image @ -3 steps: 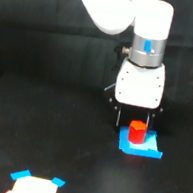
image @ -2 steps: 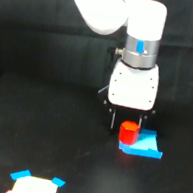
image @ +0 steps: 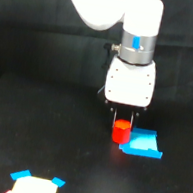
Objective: Pick up the red object from the table
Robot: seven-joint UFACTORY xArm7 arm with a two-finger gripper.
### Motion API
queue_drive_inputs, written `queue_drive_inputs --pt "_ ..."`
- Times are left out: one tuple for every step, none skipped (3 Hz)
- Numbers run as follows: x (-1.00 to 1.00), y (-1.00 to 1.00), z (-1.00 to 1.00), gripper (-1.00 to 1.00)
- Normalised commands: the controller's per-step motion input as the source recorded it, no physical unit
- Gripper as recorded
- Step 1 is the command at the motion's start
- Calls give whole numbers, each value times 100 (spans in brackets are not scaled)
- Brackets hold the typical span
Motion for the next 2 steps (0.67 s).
queue_drive_inputs --pt "-27 -24 100 -99" --pt "-39 -28 100 -100"
